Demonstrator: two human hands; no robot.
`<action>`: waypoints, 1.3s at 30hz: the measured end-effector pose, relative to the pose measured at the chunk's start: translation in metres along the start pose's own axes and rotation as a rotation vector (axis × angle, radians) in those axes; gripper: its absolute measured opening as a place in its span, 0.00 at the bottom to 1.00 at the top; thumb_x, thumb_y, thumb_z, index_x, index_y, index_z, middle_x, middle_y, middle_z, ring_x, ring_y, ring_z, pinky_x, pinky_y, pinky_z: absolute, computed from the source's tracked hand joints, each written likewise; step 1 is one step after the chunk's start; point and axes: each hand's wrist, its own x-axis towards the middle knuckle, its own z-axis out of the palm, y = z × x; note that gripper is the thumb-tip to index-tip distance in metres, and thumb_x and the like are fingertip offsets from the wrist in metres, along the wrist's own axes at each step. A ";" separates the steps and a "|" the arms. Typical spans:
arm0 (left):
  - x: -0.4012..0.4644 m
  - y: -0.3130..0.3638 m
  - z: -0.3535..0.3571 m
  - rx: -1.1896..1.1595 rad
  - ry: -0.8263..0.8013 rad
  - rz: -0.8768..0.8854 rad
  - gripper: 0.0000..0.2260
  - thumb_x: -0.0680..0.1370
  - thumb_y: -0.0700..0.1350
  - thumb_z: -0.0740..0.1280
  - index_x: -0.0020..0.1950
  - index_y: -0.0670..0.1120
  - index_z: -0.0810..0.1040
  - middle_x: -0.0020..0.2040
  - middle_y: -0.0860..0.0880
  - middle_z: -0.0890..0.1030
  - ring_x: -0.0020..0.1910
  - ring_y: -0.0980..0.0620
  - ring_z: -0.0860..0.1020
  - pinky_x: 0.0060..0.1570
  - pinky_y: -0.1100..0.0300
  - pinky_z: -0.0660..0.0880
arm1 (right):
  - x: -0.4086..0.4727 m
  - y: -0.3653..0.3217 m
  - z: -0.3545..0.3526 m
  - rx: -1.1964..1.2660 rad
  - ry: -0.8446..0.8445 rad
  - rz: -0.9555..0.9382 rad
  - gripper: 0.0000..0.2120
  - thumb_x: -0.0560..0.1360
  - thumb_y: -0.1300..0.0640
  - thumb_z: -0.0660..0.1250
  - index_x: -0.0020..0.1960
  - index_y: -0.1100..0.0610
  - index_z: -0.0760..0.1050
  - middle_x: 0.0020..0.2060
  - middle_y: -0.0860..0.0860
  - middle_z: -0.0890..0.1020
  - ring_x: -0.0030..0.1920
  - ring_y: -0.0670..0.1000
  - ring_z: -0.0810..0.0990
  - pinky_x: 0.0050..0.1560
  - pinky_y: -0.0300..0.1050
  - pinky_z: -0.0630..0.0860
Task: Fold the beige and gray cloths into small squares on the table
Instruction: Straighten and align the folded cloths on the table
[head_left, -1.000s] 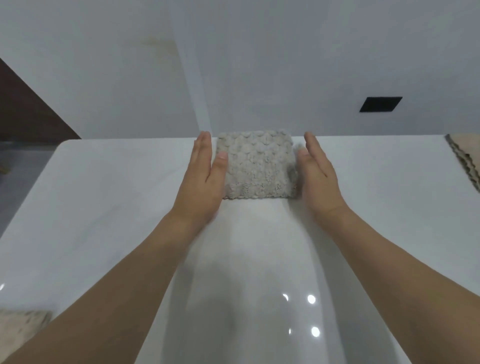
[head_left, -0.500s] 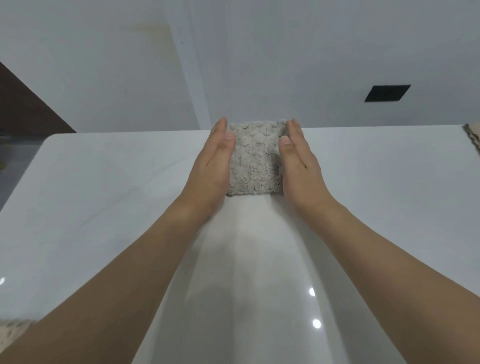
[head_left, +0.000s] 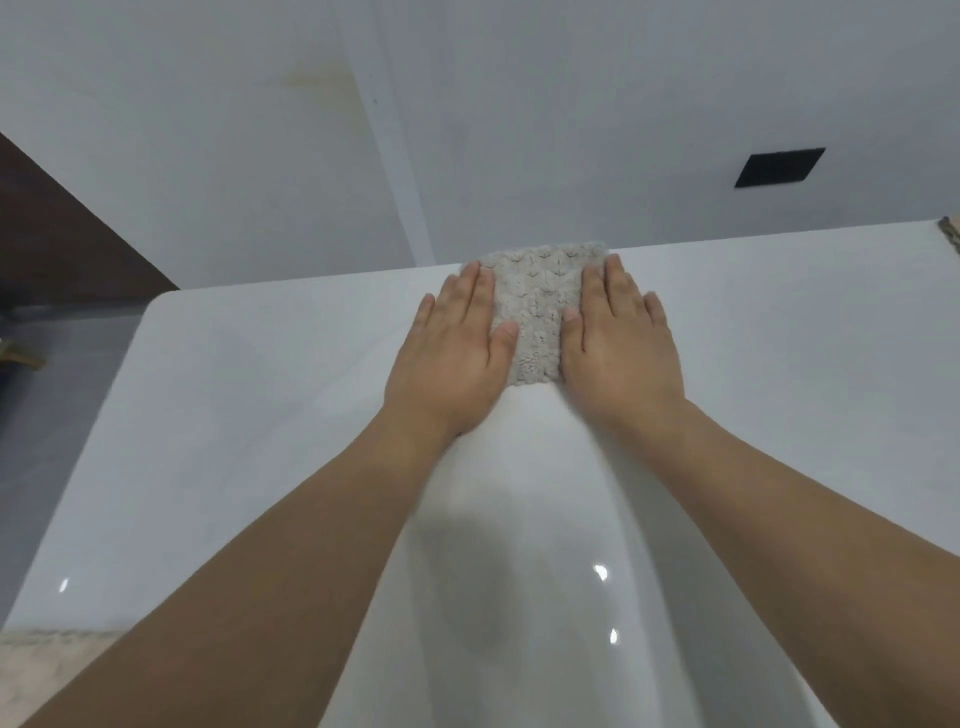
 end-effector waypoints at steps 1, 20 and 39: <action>0.000 -0.001 0.000 0.003 0.008 0.003 0.27 0.84 0.56 0.46 0.81 0.46 0.49 0.82 0.49 0.50 0.80 0.51 0.48 0.78 0.51 0.45 | -0.005 -0.001 0.001 -0.006 0.006 0.052 0.28 0.82 0.47 0.42 0.79 0.58 0.49 0.78 0.56 0.53 0.78 0.54 0.51 0.76 0.54 0.46; -0.001 -0.004 0.003 0.034 0.088 0.035 0.28 0.83 0.55 0.48 0.80 0.42 0.54 0.81 0.45 0.55 0.79 0.48 0.53 0.78 0.50 0.48 | -0.036 -0.034 0.014 -0.003 0.232 0.396 0.27 0.83 0.50 0.44 0.77 0.64 0.54 0.76 0.59 0.59 0.77 0.57 0.55 0.76 0.55 0.49; 0.004 -0.008 0.004 -0.005 0.040 0.056 0.29 0.83 0.54 0.47 0.80 0.42 0.50 0.81 0.44 0.51 0.80 0.47 0.49 0.77 0.49 0.44 | -0.035 -0.040 0.017 -0.014 0.294 0.461 0.26 0.83 0.52 0.47 0.76 0.65 0.57 0.75 0.60 0.63 0.75 0.57 0.59 0.76 0.53 0.53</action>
